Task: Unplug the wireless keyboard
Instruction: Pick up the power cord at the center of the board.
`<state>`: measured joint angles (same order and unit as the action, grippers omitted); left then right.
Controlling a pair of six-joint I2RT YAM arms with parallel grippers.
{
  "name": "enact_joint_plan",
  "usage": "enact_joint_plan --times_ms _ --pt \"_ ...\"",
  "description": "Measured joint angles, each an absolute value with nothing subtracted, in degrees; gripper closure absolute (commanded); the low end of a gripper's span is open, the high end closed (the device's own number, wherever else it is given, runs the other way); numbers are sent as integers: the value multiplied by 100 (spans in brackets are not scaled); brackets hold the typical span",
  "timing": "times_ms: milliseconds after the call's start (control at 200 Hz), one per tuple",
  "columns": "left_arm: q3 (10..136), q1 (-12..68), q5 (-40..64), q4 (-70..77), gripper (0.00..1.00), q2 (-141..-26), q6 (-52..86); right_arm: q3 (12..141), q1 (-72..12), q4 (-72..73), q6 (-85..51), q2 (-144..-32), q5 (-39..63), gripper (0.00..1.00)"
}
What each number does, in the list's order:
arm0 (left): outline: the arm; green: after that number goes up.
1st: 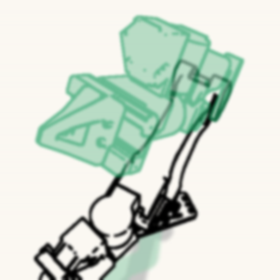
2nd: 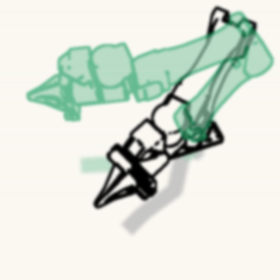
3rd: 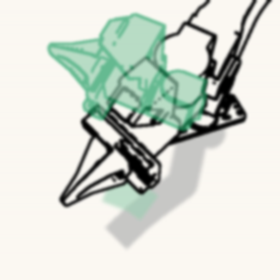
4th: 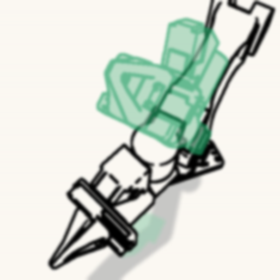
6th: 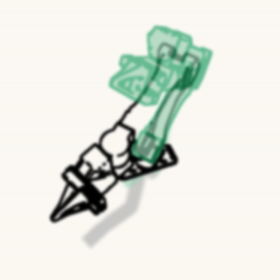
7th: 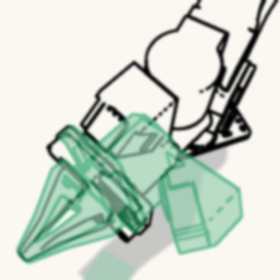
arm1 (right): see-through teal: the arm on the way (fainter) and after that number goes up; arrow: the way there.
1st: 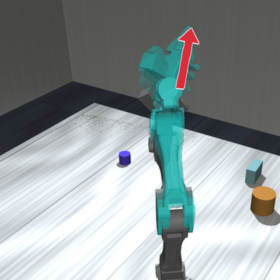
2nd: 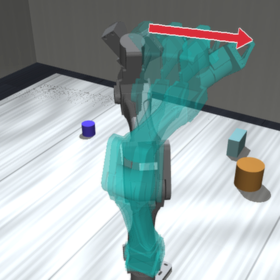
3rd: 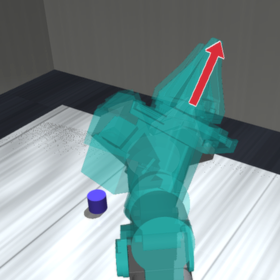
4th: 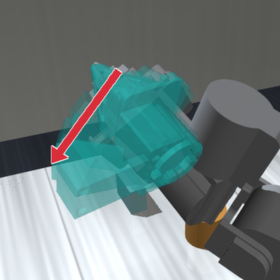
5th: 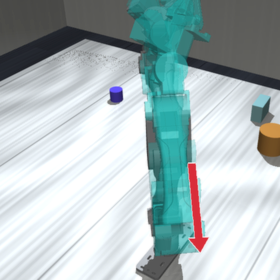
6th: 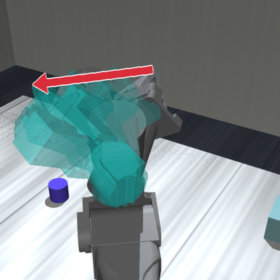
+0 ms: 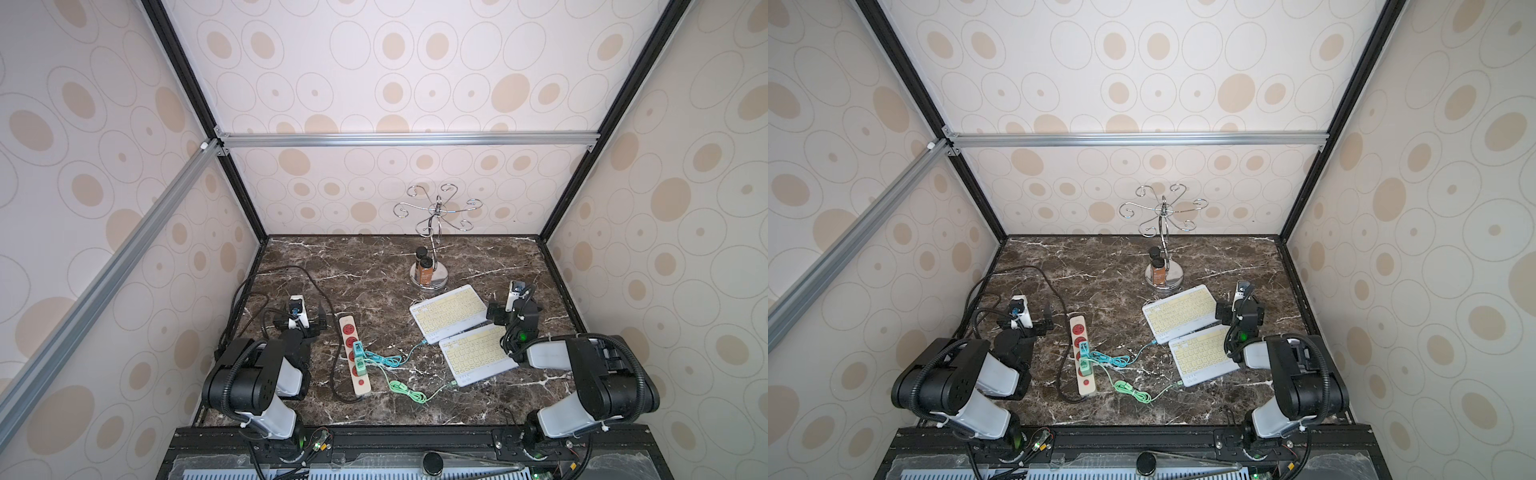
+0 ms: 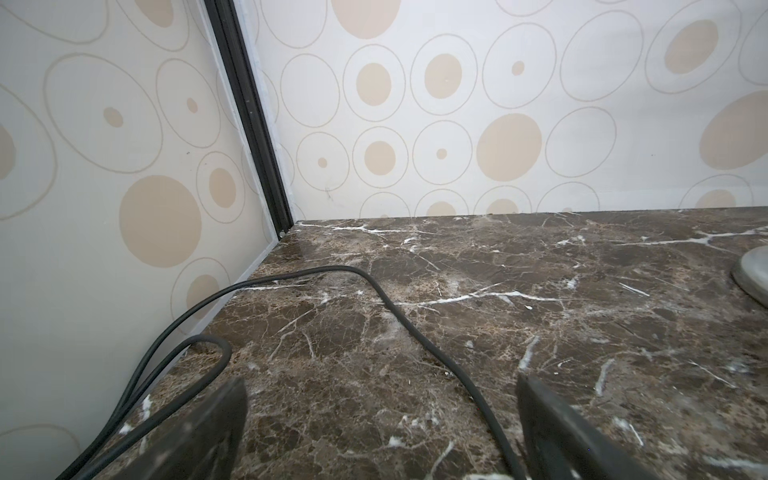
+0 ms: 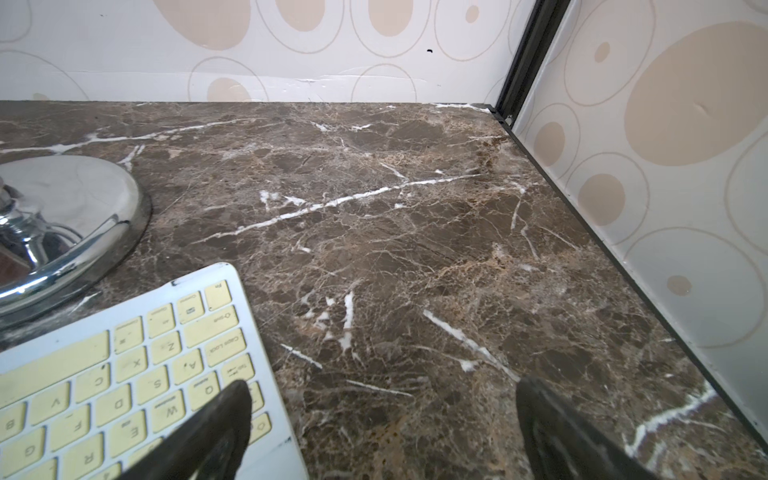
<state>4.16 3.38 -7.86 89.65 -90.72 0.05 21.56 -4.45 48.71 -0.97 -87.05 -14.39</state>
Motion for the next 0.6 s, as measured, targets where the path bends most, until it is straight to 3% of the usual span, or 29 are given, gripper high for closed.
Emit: enact_joint_plan --times_ms 210,405,600 --pt "23 357 -1052 9098 0 -8425 19 1516 -445 4958 -178 -7675 -1568 0" --pt "25 545 -1297 9050 0 -6984 167 2082 -443 3041 -694 -6543 -2001 0" --pt "204 558 -1061 7054 0 -4733 834 2281 -445 2237 -1000 -6388 -2038 0"
